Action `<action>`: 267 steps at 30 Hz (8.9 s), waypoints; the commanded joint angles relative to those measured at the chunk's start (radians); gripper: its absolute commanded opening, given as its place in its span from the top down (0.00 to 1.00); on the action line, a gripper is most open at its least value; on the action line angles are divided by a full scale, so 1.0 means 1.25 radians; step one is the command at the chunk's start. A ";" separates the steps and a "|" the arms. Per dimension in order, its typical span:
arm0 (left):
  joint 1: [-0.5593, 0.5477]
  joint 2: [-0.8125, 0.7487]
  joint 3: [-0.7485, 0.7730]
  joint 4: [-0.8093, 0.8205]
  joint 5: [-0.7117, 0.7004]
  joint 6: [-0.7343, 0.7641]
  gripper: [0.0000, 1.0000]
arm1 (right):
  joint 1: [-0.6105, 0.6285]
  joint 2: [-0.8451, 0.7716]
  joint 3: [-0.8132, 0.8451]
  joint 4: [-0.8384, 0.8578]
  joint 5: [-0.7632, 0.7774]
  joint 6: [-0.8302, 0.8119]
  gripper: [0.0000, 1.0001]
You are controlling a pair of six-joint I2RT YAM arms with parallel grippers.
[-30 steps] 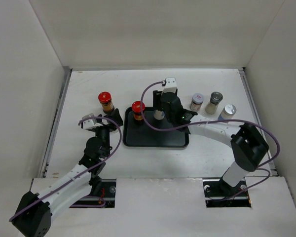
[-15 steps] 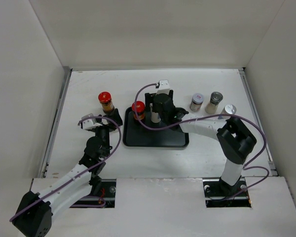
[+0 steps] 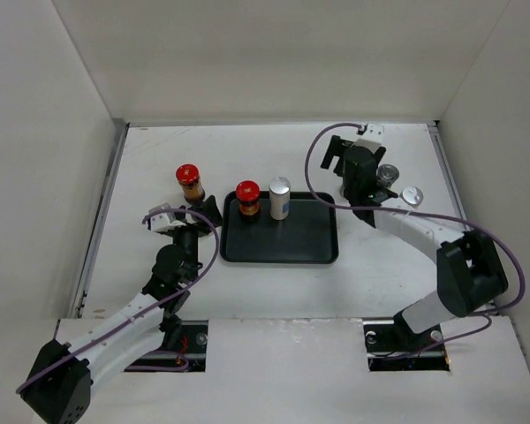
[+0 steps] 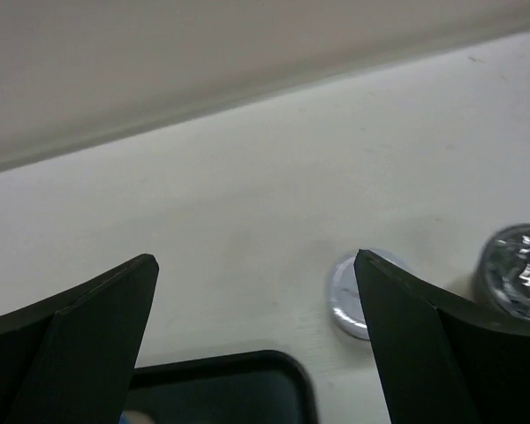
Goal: Organize the condiment bottles
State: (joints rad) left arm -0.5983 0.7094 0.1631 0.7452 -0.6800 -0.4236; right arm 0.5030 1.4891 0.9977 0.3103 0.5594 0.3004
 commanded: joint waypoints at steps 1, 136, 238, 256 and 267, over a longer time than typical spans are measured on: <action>-0.010 -0.014 0.006 0.035 0.013 -0.003 0.00 | -0.037 0.051 -0.010 -0.048 0.027 0.009 0.00; -0.014 0.056 0.003 0.074 0.003 -0.002 0.00 | 0.296 -0.191 -0.085 -0.154 0.065 -0.003 0.46; -0.021 0.084 0.257 -0.455 -0.121 0.017 0.02 | 0.326 -0.260 -0.317 -0.121 0.102 0.020 0.10; 0.060 0.344 0.342 -0.503 -0.005 -0.006 0.11 | 0.326 -0.437 -0.396 -0.002 0.102 0.022 0.00; 0.040 0.341 0.347 -0.466 -0.029 0.003 0.59 | 0.327 -0.445 -0.406 0.011 0.095 0.025 0.00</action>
State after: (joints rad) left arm -0.5240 1.2041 0.5438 0.1139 -0.6888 -0.4267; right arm 0.9016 0.9497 0.4976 0.2607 0.6804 0.3286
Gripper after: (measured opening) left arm 0.584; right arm 0.998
